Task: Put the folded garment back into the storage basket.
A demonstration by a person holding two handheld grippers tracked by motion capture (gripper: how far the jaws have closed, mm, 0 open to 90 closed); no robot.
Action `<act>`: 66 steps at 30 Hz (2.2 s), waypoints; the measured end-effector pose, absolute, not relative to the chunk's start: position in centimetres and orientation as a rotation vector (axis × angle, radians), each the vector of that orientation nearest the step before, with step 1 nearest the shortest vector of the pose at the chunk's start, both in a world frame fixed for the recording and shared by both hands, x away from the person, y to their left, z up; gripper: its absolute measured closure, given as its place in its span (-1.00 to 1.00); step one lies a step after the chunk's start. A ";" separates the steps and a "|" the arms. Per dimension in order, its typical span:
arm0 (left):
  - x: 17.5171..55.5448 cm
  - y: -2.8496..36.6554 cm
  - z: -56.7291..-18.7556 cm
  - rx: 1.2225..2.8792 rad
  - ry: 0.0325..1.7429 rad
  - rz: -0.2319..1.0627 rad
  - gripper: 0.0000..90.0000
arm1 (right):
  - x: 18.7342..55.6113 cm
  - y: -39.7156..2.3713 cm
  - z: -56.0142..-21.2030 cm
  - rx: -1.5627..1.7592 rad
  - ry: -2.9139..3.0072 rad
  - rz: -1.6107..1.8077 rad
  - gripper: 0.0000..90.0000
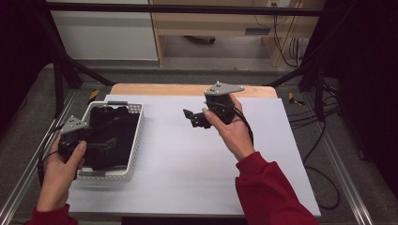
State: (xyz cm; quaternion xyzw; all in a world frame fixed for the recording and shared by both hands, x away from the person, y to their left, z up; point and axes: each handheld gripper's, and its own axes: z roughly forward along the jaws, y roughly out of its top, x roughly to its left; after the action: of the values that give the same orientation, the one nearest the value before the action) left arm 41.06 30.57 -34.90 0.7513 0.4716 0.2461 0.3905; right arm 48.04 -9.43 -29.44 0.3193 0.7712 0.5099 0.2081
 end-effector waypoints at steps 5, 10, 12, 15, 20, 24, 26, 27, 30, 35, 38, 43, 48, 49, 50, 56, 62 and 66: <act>41.1 30.5 -35.0 1.914 1.202 0.630 -0.90 | 47.8 -10.2 -29.0 0.889 2.131 1.429 -0.82; 41.1 30.4 -35.1 1.918 1.200 0.623 -0.90 | 47.6 -10.9 -28.7 0.895 2.115 1.438 -0.83; 41.1 30.3 -35.1 1.919 1.199 0.623 -0.90 | 47.4 -11.4 -28.6 0.901 2.107 1.439 -0.83; 41.1 30.4 -35.1 1.918 1.200 0.623 -0.90 | 47.3 -11.7 -28.5 0.902 2.101 1.441 -0.83; 41.1 30.4 -35.1 1.915 1.199 0.612 -0.89 | 47.2 -12.6 -28.3 0.912 2.077 1.447 -0.83; 41.0 30.4 -35.0 1.912 1.192 0.612 -0.90 | 47.1 -13.3 -28.2 0.923 2.060 1.449 -0.83; 41.1 30.3 -35.0 1.916 1.193 0.607 -0.89 | 47.0 -13.7 -28.3 0.927 2.053 1.450 -0.83; 41.1 30.3 -35.1 1.917 1.192 0.608 -0.90 | 47.0 -13.9 -28.3 0.926 2.051 1.450 -0.83; 41.1 30.2 -35.2 1.918 1.194 0.606 -0.90 | 46.9 -14.5 -28.3 0.938 2.044 1.450 -0.83; 41.2 30.2 -35.3 1.924 1.194 0.606 -0.90 | 46.8 -15.3 -28.2 0.953 2.026 1.455 -0.84; 41.2 30.2 -35.3 1.920 1.195 0.605 -0.90 | 46.8 -15.5 -28.2 0.954 2.023 1.453 -0.84; 41.1 30.3 -35.3 1.921 1.197 0.602 -0.90 | 46.8 -16.1 -28.1 0.961 2.015 1.452 -0.84; 41.2 30.4 -35.3 1.917 1.191 0.580 -0.89 | 46.6 -17.1 -28.3 0.978 2.002 1.445 -0.84; 41.2 30.4 -35.3 1.914 1.187 0.572 -0.89 | 46.5 -17.3 -28.4 0.979 2.001 1.441 -0.84; 41.2 30.4 -35.3 1.914 1.185 0.570 -0.90 | 46.5 -17.5 -28.4 0.985 2.000 1.438 -0.84; 41.2 30.2 -35.5 1.921 1.186 0.573 -0.89 | 46.2 -19.0 -29.0 1.012 1.981 1.424 -0.84; 41.3 30.2 -35.6 1.924 1.190 0.569 -0.89 | 46.0 -20.2 -29.4 1.033 1.960 1.413 -0.84; 41.3 30.2 -35.6 1.924 1.191 0.569 -0.89 | 45.9 -20.8 -29.6 1.046 1.941 1.415 -0.85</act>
State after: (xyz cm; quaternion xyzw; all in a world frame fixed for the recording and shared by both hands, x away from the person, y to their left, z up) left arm 41.26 30.24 -35.60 0.7581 0.4693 0.2242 0.3934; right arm 45.89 -20.79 -29.61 0.3858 0.7158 0.5218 0.2577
